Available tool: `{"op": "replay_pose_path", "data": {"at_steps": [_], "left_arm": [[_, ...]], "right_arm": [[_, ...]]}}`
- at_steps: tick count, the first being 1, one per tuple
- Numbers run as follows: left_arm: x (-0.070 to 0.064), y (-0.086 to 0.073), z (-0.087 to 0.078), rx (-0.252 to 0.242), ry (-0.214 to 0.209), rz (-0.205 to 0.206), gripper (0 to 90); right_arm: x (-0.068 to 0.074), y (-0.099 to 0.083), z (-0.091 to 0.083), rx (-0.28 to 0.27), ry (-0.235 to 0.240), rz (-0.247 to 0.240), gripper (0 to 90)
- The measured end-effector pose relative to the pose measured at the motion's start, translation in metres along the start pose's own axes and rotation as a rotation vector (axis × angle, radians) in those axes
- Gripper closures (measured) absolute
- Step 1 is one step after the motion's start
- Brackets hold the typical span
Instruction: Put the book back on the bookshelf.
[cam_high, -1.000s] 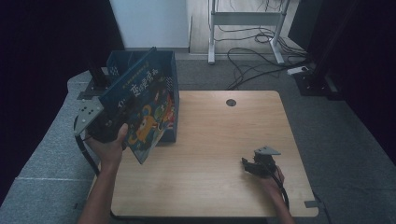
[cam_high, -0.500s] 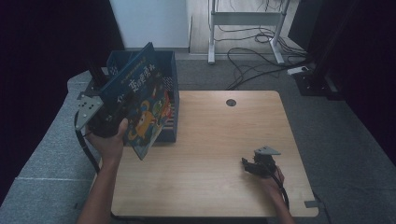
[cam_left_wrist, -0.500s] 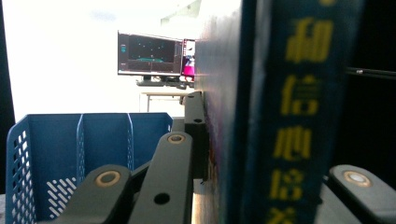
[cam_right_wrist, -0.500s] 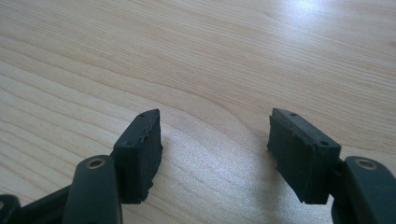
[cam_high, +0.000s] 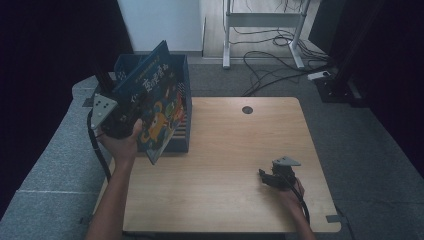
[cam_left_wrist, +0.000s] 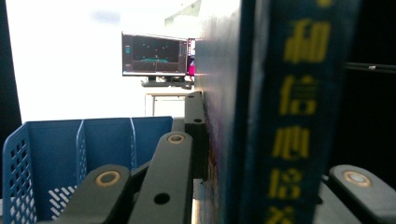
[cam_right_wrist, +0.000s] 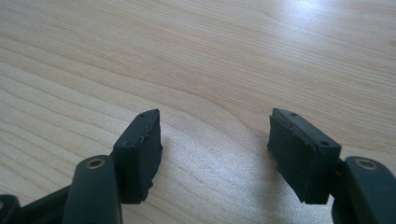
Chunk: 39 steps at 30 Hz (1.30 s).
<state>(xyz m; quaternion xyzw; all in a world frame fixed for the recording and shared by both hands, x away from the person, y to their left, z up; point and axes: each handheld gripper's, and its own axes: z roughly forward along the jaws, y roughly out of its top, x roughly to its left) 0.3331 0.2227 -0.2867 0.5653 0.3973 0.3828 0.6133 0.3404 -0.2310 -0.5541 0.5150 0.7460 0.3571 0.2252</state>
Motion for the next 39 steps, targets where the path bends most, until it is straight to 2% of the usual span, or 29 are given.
{"op": "replay_pose_path", "data": {"at_steps": [4, 10, 19, 30, 32, 35, 39], "left_arm": [[-0.001, 0.000, 0.006, -0.009, 0.018, -0.013, 82.5], [0.000, 0.001, 0.014, -0.018, 0.038, -0.012, 82.5], [0.003, -0.003, 0.027, -0.003, 0.086, -0.004, 82.5], [0.010, -0.011, 0.046, 0.008, 0.112, -0.017, 82.5], [0.010, -0.013, 0.049, 0.006, 0.136, -0.025, 82.5], [0.009, -0.015, 0.056, 0.010, 0.156, -0.009, 82.5], [0.011, -0.017, 0.063, 0.017, 0.157, -0.014, 82.5]], "right_arm": [[0.001, 0.000, 0.000, 0.001, -0.003, -0.005, 33.9], [0.001, 0.000, 0.000, 0.001, -0.007, -0.009, 33.9], [0.001, 0.000, 0.000, 0.003, -0.009, -0.011, 33.8], [0.002, 0.000, 0.000, 0.004, -0.009, -0.011, 33.6], [0.002, 0.000, 0.000, 0.004, -0.009, -0.011, 33.6], [0.002, 0.000, 0.000, 0.004, -0.010, -0.011, 33.6], [0.002, 0.000, 0.000, 0.004, -0.010, -0.011, 33.6]]}}
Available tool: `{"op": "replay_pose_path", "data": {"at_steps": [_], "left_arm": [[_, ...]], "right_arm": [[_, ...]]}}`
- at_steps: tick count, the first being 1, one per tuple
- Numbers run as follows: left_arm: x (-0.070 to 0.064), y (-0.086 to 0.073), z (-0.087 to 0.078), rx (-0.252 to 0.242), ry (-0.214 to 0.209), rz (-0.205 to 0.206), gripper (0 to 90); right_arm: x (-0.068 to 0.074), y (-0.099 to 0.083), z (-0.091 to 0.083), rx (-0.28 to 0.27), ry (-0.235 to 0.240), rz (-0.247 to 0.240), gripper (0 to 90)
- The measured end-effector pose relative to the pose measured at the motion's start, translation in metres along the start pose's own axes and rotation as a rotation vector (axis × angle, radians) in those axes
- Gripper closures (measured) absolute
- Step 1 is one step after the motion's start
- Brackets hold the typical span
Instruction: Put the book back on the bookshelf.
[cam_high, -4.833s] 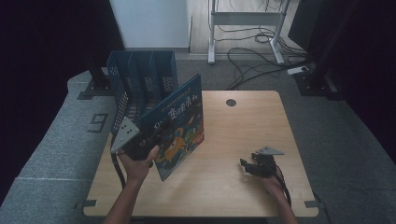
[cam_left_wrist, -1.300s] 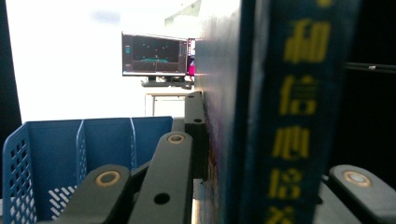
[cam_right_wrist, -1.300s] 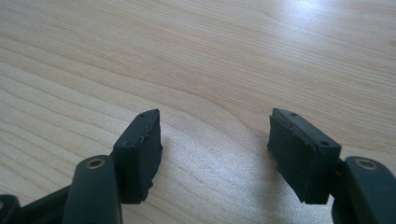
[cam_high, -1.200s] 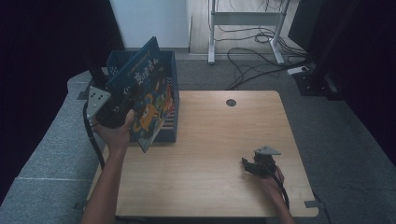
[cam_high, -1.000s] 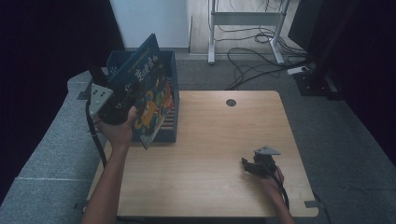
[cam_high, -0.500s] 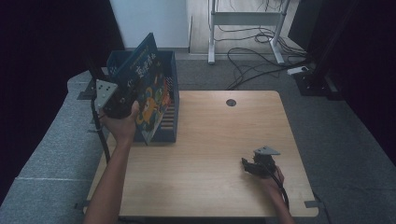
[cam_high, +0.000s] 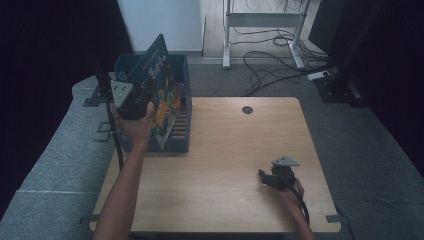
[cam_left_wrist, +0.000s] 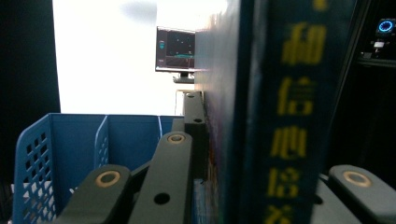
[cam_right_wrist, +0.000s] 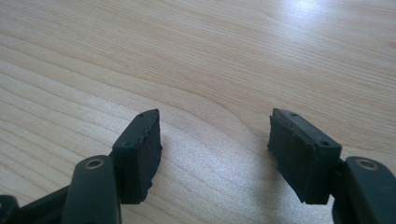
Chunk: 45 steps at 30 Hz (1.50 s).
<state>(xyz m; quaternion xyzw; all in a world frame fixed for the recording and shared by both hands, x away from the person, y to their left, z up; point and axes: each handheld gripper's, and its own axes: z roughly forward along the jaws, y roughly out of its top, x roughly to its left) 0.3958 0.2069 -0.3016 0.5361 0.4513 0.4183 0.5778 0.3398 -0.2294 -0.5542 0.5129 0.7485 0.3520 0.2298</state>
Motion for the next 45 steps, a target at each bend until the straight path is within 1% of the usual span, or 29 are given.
{"op": "replay_pose_path", "data": {"at_steps": [5, 6, 10, 14, 16, 23, 26, 30, 35, 39, 42, 44, 45], "left_arm": [[-0.001, -0.002, 0.007, 0.009, 0.006, -0.007, 82.5], [-0.003, -0.003, 0.011, 0.012, 0.009, 0.000, 82.5], [-0.005, -0.004, 0.017, 0.017, 0.015, -0.004, 82.4], [-0.008, -0.007, 0.025, 0.019, 0.021, 0.006, 82.4], [-0.008, -0.008, 0.028, 0.021, 0.024, 0.011, 82.5], [-0.009, -0.012, 0.039, 0.033, 0.036, 0.010, 82.5], [-0.009, -0.015, 0.043, 0.031, 0.038, 0.010, 82.5], [-0.013, -0.017, 0.045, 0.012, 0.041, 0.030, 82.5], [-0.014, -0.018, 0.050, 0.012, 0.034, 0.018, 82.5], [-0.016, -0.021, 0.056, 0.017, 0.043, 0.033, 82.5], [-0.015, -0.023, 0.061, 0.018, 0.050, 0.031, 82.5], [-0.014, -0.023, 0.064, 0.019, 0.054, 0.021, 82.5], [-0.014, -0.023, 0.066, 0.019, 0.054, 0.024, 82.6]], "right_arm": [[0.000, 0.000, 0.000, 0.000, 0.000, 0.000, 33.6], [0.000, 0.000, 0.000, 0.000, 0.000, 0.000, 33.6], [0.000, 0.000, 0.000, 0.000, 0.001, 0.000, 33.6], [0.000, 0.000, 0.000, 0.000, 0.001, 0.000, 33.6], [0.000, 0.000, 0.000, -0.001, 0.001, 0.000, 33.6], [0.000, 0.000, 0.000, -0.002, 0.000, 0.001, 33.6], [0.000, 0.000, 0.000, -0.002, -0.001, 0.001, 33.6], [0.000, 0.000, 0.000, 0.000, -0.001, -0.001, 33.6], [0.000, 0.000, 0.000, 0.001, -0.001, -0.003, 33.6], [0.000, 0.000, 0.000, 0.000, -0.001, -0.003, 33.6], [0.000, 0.000, 0.000, 0.000, -0.002, -0.003, 33.6], [0.000, 0.000, 0.000, -0.001, -0.003, -0.002, 33.6], [0.000, 0.000, 0.000, -0.001, -0.002, -0.002, 33.6]]}}
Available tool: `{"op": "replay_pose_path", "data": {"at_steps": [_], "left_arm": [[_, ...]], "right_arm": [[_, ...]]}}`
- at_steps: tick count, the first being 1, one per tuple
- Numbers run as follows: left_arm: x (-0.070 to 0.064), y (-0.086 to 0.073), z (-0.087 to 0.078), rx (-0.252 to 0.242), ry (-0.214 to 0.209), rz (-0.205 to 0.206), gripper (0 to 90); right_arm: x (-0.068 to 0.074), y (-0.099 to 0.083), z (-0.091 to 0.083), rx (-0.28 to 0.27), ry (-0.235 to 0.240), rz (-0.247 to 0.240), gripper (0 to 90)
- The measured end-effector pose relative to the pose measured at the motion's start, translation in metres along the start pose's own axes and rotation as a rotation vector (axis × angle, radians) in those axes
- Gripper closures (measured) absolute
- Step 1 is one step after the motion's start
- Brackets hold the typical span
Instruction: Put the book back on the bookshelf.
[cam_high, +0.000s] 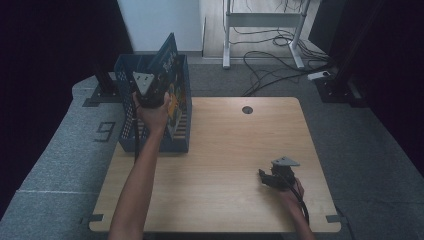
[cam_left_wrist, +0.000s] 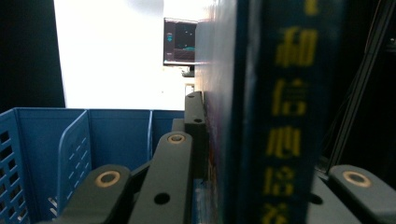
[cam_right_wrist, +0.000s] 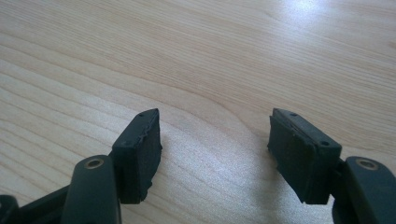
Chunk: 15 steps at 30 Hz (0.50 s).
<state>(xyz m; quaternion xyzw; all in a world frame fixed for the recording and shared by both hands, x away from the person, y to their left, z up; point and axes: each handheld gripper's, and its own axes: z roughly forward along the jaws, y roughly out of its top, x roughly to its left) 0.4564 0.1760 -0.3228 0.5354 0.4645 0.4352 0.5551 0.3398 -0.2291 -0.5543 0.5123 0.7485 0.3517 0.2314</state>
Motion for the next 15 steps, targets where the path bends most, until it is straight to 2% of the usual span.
{"op": "replay_pose_path", "data": {"at_steps": [8, 15], "left_arm": [[-0.001, 0.001, 0.009, -0.008, 0.011, 0.005, 82.5], [-0.007, -0.002, 0.015, -0.004, 0.008, 0.019, 82.5]], "right_arm": [[0.000, 0.000, 0.000, 0.001, -0.001, -0.001, 33.6], [0.001, 0.000, 0.000, 0.001, -0.004, 0.001, 33.4]]}}
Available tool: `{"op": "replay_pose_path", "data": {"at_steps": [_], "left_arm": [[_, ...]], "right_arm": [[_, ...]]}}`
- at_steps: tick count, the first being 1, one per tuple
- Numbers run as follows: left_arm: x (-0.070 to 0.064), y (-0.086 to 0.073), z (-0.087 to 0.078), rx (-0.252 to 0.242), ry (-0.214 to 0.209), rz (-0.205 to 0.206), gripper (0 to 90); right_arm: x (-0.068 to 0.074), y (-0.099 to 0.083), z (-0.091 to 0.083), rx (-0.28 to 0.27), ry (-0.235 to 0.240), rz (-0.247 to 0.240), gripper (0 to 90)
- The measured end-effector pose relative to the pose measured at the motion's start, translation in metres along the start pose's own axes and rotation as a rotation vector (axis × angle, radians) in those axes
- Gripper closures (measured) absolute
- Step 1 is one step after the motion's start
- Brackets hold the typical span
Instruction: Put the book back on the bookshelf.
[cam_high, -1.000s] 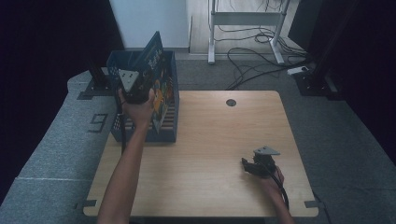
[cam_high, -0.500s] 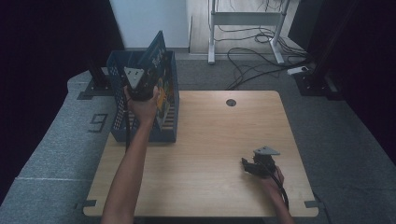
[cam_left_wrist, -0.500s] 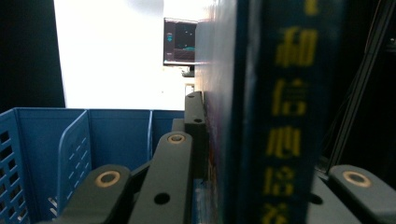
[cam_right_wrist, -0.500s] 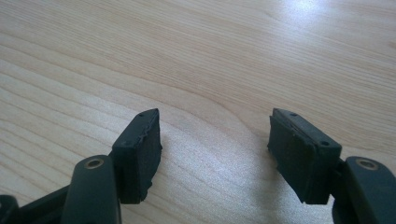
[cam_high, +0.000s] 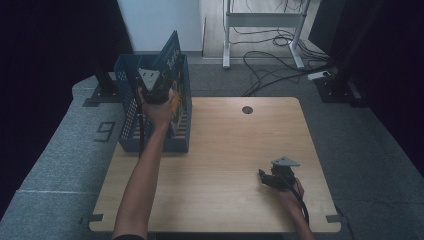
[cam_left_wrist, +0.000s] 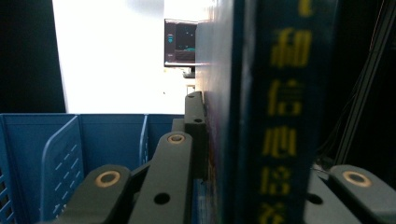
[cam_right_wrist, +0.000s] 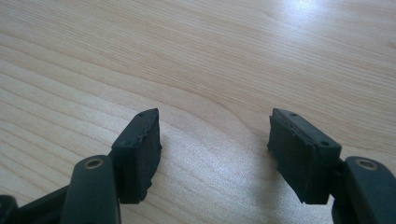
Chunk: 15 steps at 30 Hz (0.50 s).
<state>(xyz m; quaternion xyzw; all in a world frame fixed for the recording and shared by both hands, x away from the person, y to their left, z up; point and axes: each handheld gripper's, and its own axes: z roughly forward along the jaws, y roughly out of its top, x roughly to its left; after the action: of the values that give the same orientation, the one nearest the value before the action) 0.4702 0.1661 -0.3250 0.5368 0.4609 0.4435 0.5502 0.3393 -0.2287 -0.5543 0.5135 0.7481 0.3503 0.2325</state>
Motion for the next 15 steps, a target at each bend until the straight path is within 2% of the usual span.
{"op": "replay_pose_path", "data": {"at_steps": [6, 15], "left_arm": [[-0.002, -0.007, 0.006, 0.010, 0.006, 0.001, 82.5], [-0.007, -0.020, 0.011, 0.020, 0.002, 0.024, 82.5]], "right_arm": [[0.000, 0.000, 0.000, 0.000, -0.001, 0.000, 33.4], [0.001, -0.001, -0.001, 0.000, -0.003, 0.002, 33.2]]}}
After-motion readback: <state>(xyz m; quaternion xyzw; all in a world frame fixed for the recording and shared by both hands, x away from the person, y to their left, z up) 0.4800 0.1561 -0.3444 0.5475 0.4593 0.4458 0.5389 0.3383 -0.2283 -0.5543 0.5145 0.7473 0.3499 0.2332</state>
